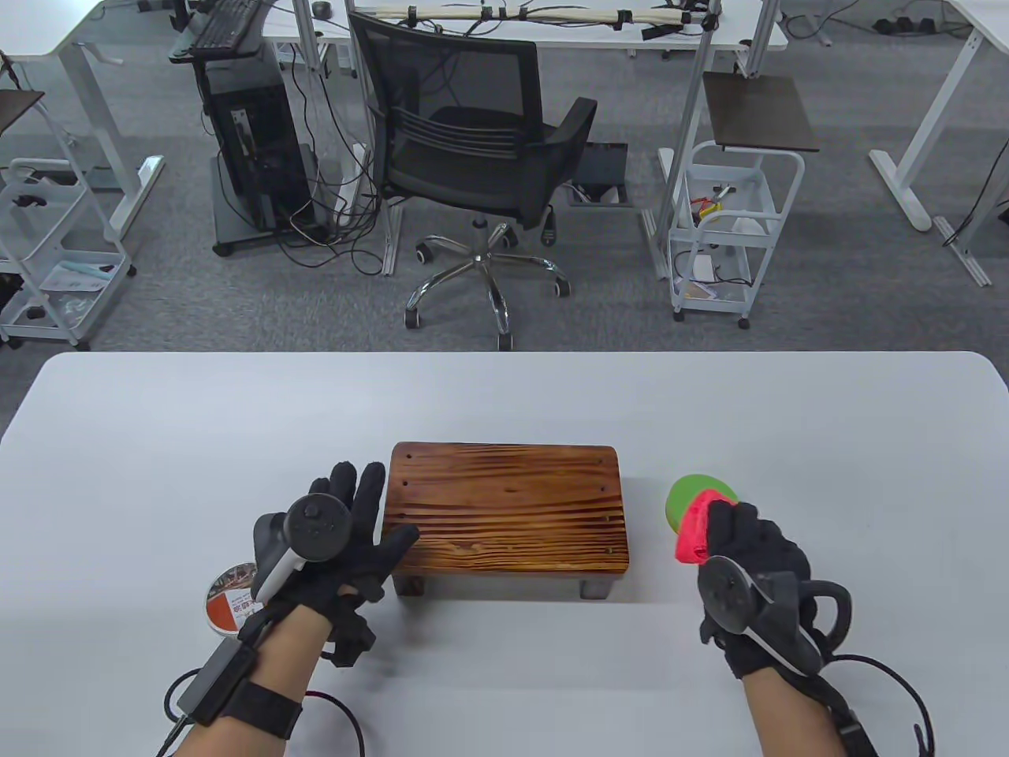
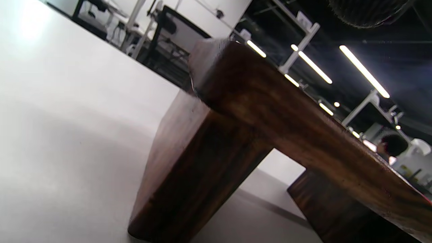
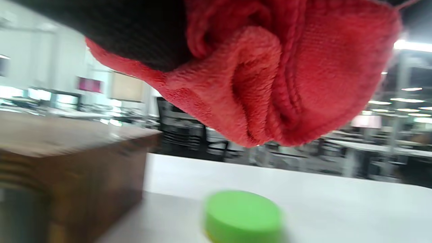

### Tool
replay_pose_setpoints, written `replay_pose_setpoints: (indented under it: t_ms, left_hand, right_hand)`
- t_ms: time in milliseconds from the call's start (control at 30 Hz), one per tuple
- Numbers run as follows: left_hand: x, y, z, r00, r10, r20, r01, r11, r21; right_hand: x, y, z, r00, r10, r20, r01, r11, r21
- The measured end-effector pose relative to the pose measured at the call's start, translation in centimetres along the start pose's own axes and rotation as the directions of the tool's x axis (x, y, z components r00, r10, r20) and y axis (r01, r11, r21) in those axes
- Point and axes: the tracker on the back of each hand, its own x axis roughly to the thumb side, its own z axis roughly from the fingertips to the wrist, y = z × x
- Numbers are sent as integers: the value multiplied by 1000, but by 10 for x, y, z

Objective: Dip and apply wood wax on stool

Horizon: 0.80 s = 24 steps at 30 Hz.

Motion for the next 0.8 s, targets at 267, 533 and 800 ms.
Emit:
replay_pose_setpoints:
  t_ms: [267,533,800]
  left_hand:
    - [-15,-20,-6,1000,13,-14,-14,995,-95]
    - [-17,-27,-8,1000,14,3,-13,994,-113]
    - [-15,-26,-8,999,-39,-8,37,991,-130]
  right_hand:
    - [53,26,-34,986,-5,169,-24,985,171]
    - [60,32,-40,981,6,194,-47,977,210]
    - [77,26,-19,933,34,359,-99,982,162]
